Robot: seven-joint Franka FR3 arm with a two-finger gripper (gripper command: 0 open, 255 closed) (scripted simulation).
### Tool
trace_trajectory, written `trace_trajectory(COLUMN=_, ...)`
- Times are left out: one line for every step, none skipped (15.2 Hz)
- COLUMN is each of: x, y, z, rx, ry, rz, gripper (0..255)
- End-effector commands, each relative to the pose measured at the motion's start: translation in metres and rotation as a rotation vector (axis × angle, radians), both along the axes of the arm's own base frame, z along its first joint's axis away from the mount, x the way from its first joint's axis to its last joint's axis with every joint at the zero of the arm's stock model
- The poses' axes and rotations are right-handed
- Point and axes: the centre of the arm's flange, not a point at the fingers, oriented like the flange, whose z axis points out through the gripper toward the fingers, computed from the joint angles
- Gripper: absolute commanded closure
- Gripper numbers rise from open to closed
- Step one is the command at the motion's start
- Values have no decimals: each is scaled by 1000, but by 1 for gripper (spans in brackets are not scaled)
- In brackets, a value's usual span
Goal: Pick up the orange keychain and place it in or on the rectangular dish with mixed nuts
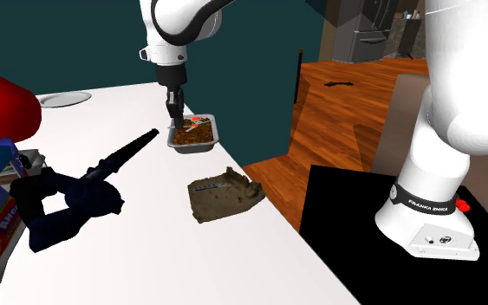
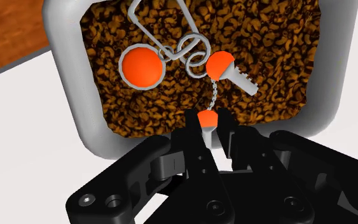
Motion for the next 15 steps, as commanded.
trace_trajectory(x=0, y=0, z=0, rx=0, ry=0, rz=0, gripper=0)
trace_trajectory(x=0, y=0, z=0, rx=0, ry=0, rz=0, gripper=0)
trace_trajectory(x=0, y=0, z=0, rx=0, ry=0, rz=0, gripper=0)
trace_trajectory(x=0, y=0, z=0, rx=0, ry=0, rz=0, gripper=0)
trace_trajectory(x=0, y=0, z=0, rx=0, ry=0, rz=0, gripper=0)
trace_trajectory(x=0, y=0, z=0, rx=0, ry=0, rz=0, gripper=0)
trace_trajectory(x=0, y=0, z=13, rx=0, ry=0, rz=0, gripper=0)
trace_trajectory(x=0, y=0, z=26, rx=0, ry=0, rz=0, gripper=0)
trace_trajectory(x=0, y=0, z=40, rx=0, ry=0, rz=0, gripper=0)
trace_trajectory(x=0, y=0, z=50, rx=0, ry=0, rz=0, gripper=0)
trace_trajectory(x=0, y=0, z=50, rx=0, ry=0, rz=0, gripper=0)
trace_trajectory(x=0, y=0, z=50, rx=0, ry=0, rz=0, gripper=0)
trace_trajectory(x=0, y=0, z=50, rx=0, ry=0, rz=0, gripper=0)
trace_trajectory(x=0, y=0, z=50, rx=0, ry=0, rz=0, gripper=0)
trace_trajectory(x=0, y=0, z=50, rx=0, ry=0, rz=0, gripper=0)
